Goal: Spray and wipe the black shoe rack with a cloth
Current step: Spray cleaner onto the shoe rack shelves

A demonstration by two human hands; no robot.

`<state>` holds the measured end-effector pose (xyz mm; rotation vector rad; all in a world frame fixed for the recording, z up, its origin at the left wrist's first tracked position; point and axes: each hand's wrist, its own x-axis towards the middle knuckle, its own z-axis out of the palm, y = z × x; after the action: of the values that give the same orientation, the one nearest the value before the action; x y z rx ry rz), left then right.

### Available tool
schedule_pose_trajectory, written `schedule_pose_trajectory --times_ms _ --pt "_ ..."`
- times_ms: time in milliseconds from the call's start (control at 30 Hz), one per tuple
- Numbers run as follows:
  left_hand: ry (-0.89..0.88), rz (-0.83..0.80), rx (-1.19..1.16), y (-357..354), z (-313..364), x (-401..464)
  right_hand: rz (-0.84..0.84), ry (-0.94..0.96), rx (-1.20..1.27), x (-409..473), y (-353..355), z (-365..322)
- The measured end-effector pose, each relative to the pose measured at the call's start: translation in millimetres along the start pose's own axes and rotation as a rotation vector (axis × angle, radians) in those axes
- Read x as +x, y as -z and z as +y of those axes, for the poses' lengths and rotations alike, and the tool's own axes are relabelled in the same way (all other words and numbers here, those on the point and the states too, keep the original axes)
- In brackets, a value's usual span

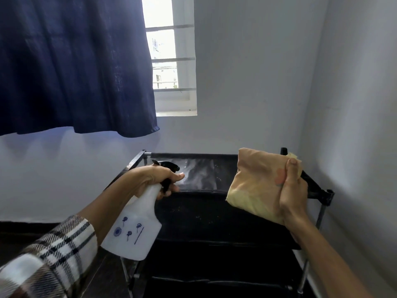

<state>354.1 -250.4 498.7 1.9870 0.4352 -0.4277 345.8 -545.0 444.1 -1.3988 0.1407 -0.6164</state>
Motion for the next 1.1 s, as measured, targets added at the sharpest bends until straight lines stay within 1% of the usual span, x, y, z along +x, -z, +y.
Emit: schedule_pose_trajectory --times_ms 100,200,233,400,567,667,733,800,867,933,1000,1100 --pt "-0.045 0.006 -0.001 -18.0 5.2 1.3 0.025 -0.003 0.022 2.0 7.1 -1.6" --pt "-0.088 0.085 0.026 -37.9 11.5 6.9 0.077 0.002 0.004 8.0 17.5 -0.3" --pt "-0.092 0.088 0.026 -43.4 13.8 7.3 0.096 0.0 0.0 8.5 21.2 -1.3" --pt "-0.099 0.026 -0.001 -62.4 25.9 5.2 0.12 0.047 0.01 11.6 41.0 -4.9" --pt "-0.147 0.084 0.032 -83.3 40.2 13.4 0.165 0.019 0.001 20.6 59.9 -2.9" --pt "-0.101 0.054 0.049 -92.3 49.3 13.8 0.168 0.016 -0.005 20.2 71.6 -6.9" --pt "-0.086 0.037 0.02 -96.9 54.7 11.8 0.188 0.009 -0.007 22.6 78.7 -8.8" --pt "-0.127 0.062 -0.019 -100.5 58.6 11.8 0.201 -0.005 -0.004 23.6 84.7 -12.6" --pt "-0.17 0.079 -0.001 -105.3 62.4 10.8 0.199 -0.004 -0.012 24.8 90.6 -14.6" --pt "-0.178 0.063 0.043 -112.2 66.9 8.2 0.203 -0.007 -0.008 26.1 96.7 -14.2" --pt "-0.166 0.001 0.064 -119.8 71.2 4.9 0.218 -0.005 -0.012 28.3 103.2 -12.2" --pt "-0.151 -0.109 0.003 -130.2 76.6 2.0 0.246 0.007 -0.015 31.3 110.3 -10.5"
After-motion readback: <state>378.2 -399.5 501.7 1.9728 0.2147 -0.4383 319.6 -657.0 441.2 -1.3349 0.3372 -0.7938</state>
